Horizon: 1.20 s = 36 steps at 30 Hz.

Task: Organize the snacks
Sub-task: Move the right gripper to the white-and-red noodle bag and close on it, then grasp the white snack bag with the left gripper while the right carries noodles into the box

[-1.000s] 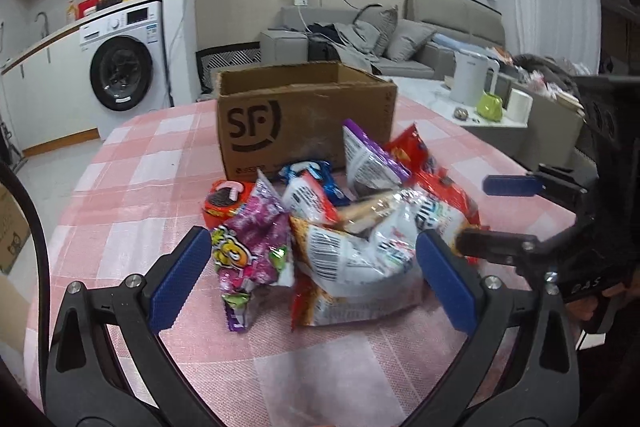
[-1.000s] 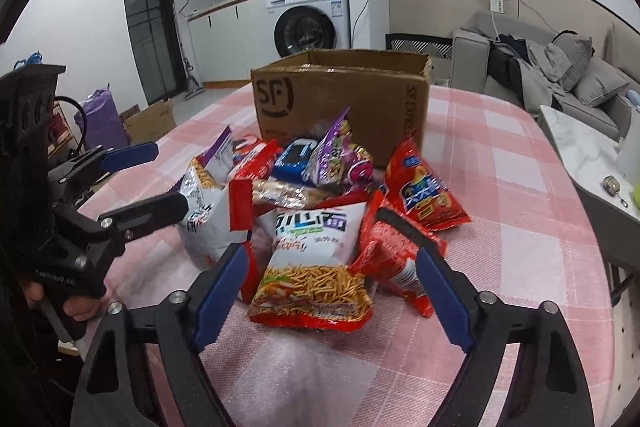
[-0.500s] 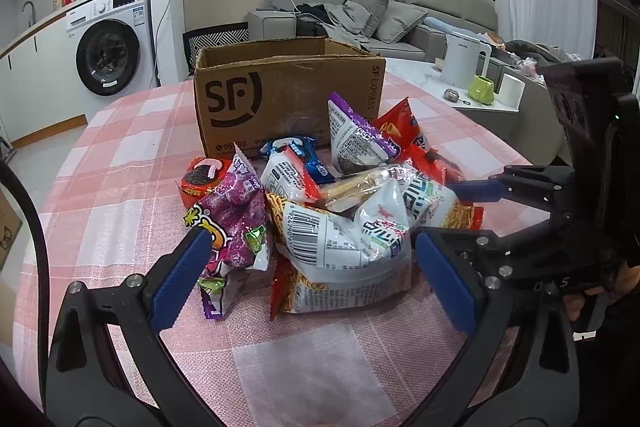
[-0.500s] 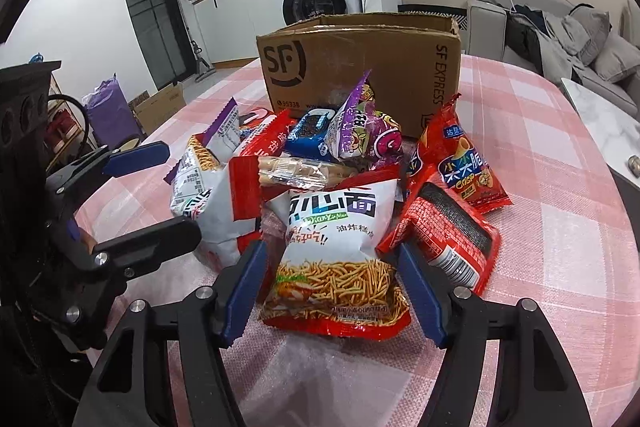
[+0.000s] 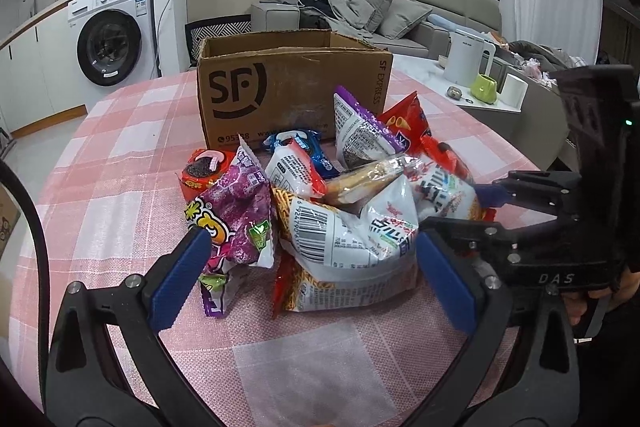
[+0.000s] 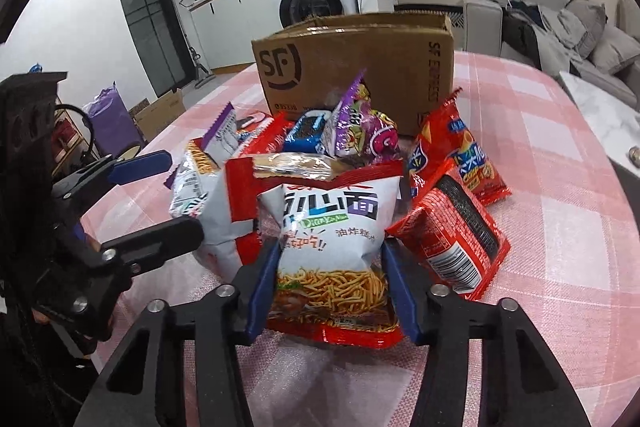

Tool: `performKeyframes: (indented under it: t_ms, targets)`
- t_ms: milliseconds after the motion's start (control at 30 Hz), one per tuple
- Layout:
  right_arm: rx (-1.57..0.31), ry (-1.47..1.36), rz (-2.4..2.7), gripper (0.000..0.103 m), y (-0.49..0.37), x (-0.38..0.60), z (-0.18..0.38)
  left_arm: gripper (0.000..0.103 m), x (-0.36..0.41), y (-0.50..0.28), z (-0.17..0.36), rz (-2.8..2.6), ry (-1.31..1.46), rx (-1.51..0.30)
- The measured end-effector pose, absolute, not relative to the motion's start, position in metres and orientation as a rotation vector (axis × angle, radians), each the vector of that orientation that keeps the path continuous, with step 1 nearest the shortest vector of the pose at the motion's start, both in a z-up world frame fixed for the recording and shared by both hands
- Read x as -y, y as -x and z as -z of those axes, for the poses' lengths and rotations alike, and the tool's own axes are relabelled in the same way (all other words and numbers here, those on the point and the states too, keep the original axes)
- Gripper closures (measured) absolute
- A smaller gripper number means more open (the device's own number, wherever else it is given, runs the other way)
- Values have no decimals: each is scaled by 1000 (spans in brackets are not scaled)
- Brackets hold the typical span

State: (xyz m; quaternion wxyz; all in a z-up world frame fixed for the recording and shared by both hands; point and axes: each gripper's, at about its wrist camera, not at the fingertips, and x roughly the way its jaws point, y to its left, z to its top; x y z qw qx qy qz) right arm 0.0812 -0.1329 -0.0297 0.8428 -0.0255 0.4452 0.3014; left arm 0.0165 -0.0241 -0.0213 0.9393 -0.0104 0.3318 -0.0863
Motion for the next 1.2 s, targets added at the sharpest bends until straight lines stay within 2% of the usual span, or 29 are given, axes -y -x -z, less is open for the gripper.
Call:
performKeyframes:
  t_ms: [367,600,700,800,833,933,1200]
  targets:
    - [-841,40,-628,53,-62,151,11,1,30,-21,26,196,47,-717]
    - [-846,24,-643,53,-61,153,10,2,39,-19,26,211,31,-727]
    - [-849,25,-651,53,-61,150,12,9,49,-18,27,209,-16,-732]
    - [-848,31,-651,53,-61,149,12,24,55,-15,26,243,-35,-731]
    - [-847,29,-653,53,-61,149,11,33,56,-15,27,249,-39,-733]
    - [-843,26,-658,53,-60,149,11,42,57,-15,28,265,-42,-742]
    - [-814,5,-669,53,-57,155,6,46,41,-8,18,297,50,-694]
